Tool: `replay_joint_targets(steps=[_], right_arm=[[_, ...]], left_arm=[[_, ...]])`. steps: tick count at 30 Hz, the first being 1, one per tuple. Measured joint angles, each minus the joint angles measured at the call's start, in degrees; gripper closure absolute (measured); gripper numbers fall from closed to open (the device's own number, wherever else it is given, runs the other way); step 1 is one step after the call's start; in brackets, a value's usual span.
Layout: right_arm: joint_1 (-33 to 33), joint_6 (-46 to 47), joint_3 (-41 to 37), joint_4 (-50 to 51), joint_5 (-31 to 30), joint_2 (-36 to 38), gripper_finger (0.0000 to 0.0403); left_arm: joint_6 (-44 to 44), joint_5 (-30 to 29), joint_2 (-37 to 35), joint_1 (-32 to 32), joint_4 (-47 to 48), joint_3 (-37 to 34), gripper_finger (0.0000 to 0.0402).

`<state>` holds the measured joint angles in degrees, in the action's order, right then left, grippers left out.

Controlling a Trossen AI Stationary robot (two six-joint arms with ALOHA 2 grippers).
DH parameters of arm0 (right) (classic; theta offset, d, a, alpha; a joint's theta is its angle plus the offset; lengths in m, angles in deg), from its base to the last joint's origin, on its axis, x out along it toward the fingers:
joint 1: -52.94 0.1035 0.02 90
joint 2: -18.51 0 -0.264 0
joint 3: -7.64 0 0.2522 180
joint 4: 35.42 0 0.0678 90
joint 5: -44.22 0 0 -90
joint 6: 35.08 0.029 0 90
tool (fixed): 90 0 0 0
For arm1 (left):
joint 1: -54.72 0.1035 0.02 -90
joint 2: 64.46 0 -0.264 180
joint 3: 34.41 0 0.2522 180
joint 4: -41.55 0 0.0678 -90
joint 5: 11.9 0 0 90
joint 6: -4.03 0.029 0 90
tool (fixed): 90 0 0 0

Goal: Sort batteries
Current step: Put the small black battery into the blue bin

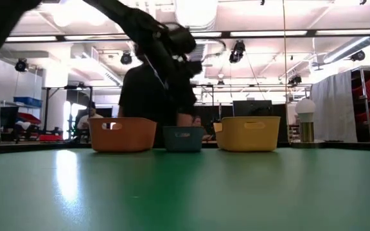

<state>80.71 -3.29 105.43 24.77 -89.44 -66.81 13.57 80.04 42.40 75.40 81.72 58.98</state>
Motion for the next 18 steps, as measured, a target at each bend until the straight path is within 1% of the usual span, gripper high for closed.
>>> replay_joint_targets(steps=[2, 3, 6, 12, 14, 18], right_arm=[[0.63, 2.04, -0.02, 2.18, 0.14, 0.27, 0.0277], [1.22, 3.49, -0.02, 2.95, 0.17, 0.58, 0.0279], [3.09, 8.26, -0.02, 7.34, 0.11, 1.19, 0.0284], [5.48, 18.22, -0.07, 16.4, -0.1, 1.68, 0.0279], [5.74, 19.64, -0.09, 17.81, -0.35, 1.69, 0.0276], [5.75, 19.37, -0.09, 18.97, -1.32, 1.71, 0.0271]], left_arm=[[3.11, 2.3, 4.06, 1.1, 2.23, 4.88, 0.0391], [4.47, 2.54, 6.0, 1.42, 4.33, 6.86, 0.0391], [7.01, 2.56, 10.86, 2.53, 7.88, 11.64, 0.0391], [8.35, 1.99, 17.24, 5.32, 11.99, 19.02, 0.0391], [8.67, 1.84, 19.14, 6.06, 13.83, 20.59, 0.0391], [9.42, 1.85, 22.13, 6.81, 16.63, 23.65, 0.0391]])
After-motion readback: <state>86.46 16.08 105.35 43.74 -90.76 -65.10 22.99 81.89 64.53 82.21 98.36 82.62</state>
